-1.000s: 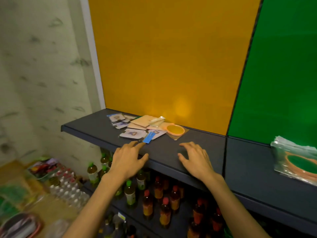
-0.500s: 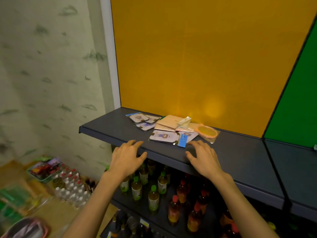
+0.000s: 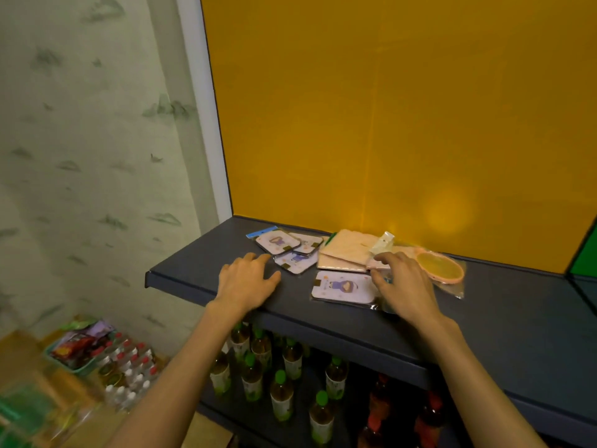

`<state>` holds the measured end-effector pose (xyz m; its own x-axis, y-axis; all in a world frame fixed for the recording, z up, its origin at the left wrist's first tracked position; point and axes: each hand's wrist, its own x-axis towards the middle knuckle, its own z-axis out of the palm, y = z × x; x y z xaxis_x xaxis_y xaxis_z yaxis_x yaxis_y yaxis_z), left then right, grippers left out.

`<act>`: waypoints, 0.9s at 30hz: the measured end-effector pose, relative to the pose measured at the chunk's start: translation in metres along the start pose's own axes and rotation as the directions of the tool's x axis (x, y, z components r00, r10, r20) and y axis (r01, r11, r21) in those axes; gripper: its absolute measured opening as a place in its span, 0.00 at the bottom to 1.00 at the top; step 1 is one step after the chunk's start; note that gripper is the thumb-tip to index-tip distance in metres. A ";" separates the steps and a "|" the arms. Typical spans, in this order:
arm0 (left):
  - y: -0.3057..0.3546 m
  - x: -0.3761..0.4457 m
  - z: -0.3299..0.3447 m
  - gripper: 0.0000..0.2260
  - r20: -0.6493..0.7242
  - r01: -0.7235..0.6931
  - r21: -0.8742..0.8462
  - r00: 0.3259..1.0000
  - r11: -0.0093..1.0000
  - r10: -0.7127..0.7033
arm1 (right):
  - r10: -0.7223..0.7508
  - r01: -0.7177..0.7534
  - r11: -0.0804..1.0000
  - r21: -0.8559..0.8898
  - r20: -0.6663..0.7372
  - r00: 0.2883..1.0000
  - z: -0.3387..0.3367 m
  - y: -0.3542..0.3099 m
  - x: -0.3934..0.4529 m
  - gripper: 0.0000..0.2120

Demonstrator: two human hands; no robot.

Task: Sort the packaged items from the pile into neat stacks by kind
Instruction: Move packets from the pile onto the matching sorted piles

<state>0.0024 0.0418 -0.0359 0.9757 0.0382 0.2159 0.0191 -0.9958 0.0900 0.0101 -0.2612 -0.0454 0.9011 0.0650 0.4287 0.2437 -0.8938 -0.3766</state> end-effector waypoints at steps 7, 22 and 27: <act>-0.013 0.067 0.026 0.31 0.043 0.082 -0.010 0.996 0.997 -0.082 | 0.069 -0.069 0.995 -0.067 -0.007 0.998 0.019 0.001 0.029 0.15; -0.018 0.145 0.048 0.52 0.289 0.345 -0.279 0.920 0.896 -0.264 | 0.192 -0.196 0.960 -0.200 -0.041 0.981 0.035 -0.016 0.050 0.12; -0.029 0.158 0.038 0.45 0.369 0.399 -0.335 0.889 0.854 -0.271 | 0.330 -0.322 0.914 -0.246 -0.009 0.944 0.042 -0.028 0.058 0.17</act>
<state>0.1642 0.0735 -0.0417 0.9429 0.2728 -0.1911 0.3325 -0.8067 0.4885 0.0707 -0.2140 -0.0443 0.9279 -0.2375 0.2873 -0.1555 -0.9471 -0.2807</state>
